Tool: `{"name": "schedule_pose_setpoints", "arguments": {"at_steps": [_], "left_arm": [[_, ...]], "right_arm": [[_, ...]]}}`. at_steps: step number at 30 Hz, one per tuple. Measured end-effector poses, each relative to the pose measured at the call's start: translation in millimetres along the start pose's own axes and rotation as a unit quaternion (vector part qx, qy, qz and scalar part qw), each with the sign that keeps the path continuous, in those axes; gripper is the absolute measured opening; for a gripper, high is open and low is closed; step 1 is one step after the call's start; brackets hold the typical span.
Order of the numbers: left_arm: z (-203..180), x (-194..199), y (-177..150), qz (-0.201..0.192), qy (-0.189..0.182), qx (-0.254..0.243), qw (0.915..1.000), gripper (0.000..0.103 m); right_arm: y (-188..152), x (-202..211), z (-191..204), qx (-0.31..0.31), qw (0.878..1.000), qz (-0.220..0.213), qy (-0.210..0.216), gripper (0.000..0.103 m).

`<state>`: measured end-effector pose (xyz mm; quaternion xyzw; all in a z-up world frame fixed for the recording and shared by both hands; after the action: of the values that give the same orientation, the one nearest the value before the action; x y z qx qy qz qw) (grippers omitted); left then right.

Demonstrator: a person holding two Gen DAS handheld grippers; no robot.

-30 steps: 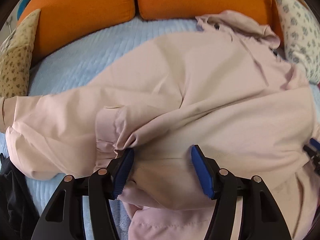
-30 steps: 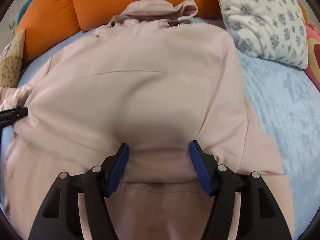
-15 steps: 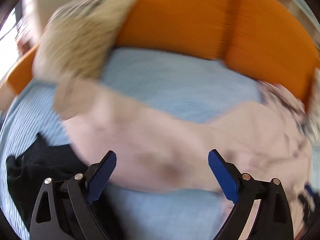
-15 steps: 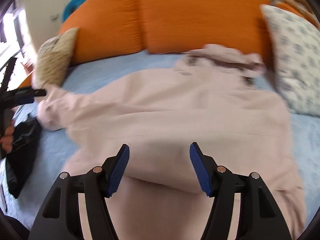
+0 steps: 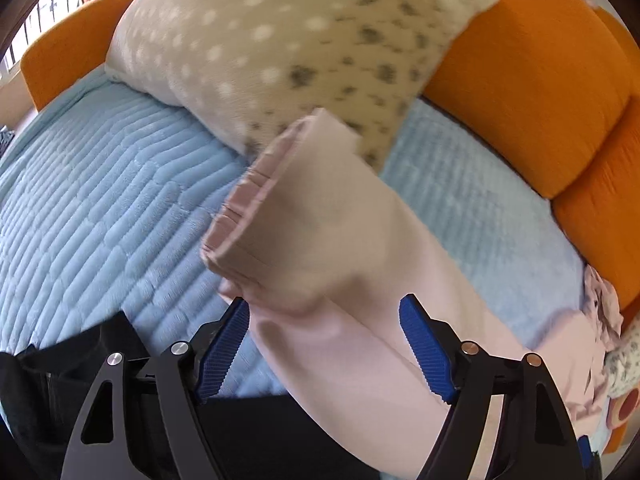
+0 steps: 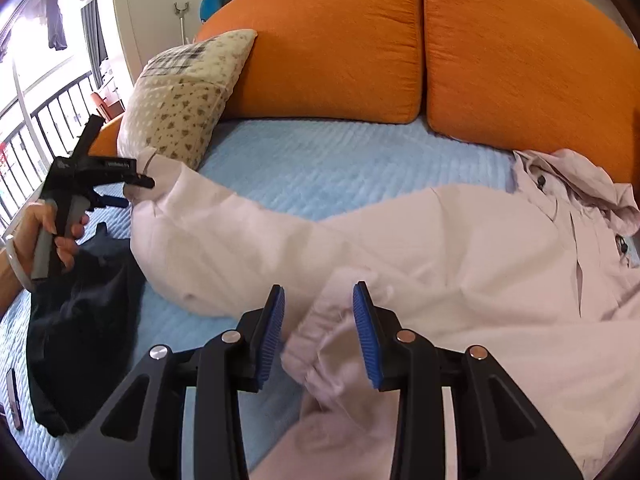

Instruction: Fold large clothes

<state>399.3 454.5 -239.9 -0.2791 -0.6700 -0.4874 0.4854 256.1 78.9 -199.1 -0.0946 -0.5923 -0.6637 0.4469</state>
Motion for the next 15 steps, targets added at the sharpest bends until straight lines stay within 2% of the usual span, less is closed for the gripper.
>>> {"name": "schedule_pose_setpoints", "arguments": {"at_steps": [5,8,12,15], "left_arm": [[21,-21,2,0.031,-0.020,0.039,0.9985,0.080],[34,-31,5,0.029,-0.001,0.037,0.9989,0.082],[43,-43,12,0.029,-0.024,0.063,0.9973,0.084],[35,-52,20,0.016,-0.008,0.046,0.9988,0.086]], "right_arm": [[2,-4,0,0.006,1.000,0.009,0.000,0.037],[-4,-9,-3,0.003,1.000,0.016,0.003,0.037],[-13,-21,1,0.004,1.000,0.021,0.008,0.037],[-18,-28,5,0.006,1.000,0.027,0.011,0.037]]}}
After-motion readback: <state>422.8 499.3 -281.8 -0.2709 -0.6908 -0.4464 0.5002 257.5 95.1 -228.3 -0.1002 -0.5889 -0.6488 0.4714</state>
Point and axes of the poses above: each gripper's, at about its wrist camera, not at the fingertips, and x roughly against the way its jaws point, z to its left, y to its top, the point moved 2 cm from there along -x, roughly the way its jaws point, and after that the axes turned 12 degrees about y, right-handed, at the moved point
